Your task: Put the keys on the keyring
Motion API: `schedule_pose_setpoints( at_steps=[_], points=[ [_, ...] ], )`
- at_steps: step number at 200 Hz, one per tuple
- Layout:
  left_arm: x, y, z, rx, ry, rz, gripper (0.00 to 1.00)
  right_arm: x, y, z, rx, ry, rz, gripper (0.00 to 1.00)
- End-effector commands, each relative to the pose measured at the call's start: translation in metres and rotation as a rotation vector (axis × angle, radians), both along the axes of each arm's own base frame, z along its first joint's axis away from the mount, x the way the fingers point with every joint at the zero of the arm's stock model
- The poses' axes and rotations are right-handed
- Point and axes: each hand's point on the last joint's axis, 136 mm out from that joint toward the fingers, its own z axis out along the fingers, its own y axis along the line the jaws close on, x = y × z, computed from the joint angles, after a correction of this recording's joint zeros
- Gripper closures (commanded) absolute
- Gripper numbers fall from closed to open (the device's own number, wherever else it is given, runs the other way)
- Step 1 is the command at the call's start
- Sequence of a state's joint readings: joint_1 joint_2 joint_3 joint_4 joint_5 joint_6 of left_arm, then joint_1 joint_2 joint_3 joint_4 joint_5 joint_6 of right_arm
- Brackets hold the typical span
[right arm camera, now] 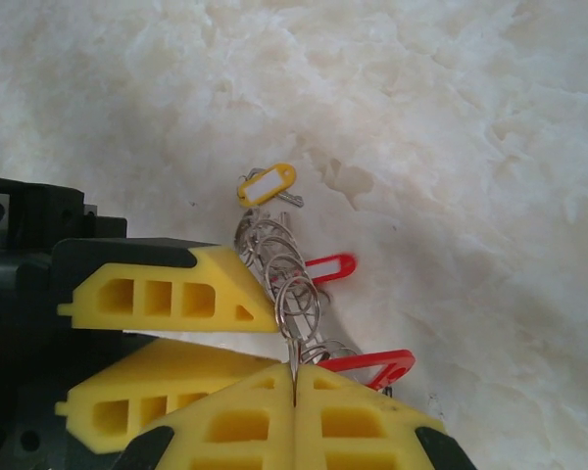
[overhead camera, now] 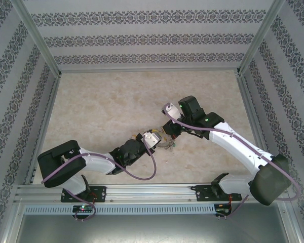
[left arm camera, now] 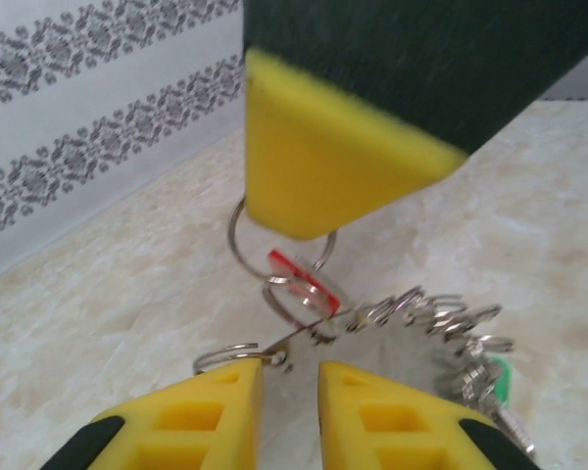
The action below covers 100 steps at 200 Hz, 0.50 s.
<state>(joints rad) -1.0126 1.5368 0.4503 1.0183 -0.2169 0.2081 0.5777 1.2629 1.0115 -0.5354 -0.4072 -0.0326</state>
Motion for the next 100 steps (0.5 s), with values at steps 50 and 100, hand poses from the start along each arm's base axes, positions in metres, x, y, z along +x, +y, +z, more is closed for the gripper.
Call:
schedule_pose_setpoints(
  at_steps=[50,100],
  points=[
    [-0.006,-0.004,0.018,-0.056,0.008,-0.040,0.73,-0.001,0.002,0.015,0.052,-0.022,0.009,1.00],
    [0.005,-0.004,0.016,-0.026,0.000,0.010,0.72,-0.003,0.003,0.017,0.061,-0.022,0.014,1.00]
  ],
)
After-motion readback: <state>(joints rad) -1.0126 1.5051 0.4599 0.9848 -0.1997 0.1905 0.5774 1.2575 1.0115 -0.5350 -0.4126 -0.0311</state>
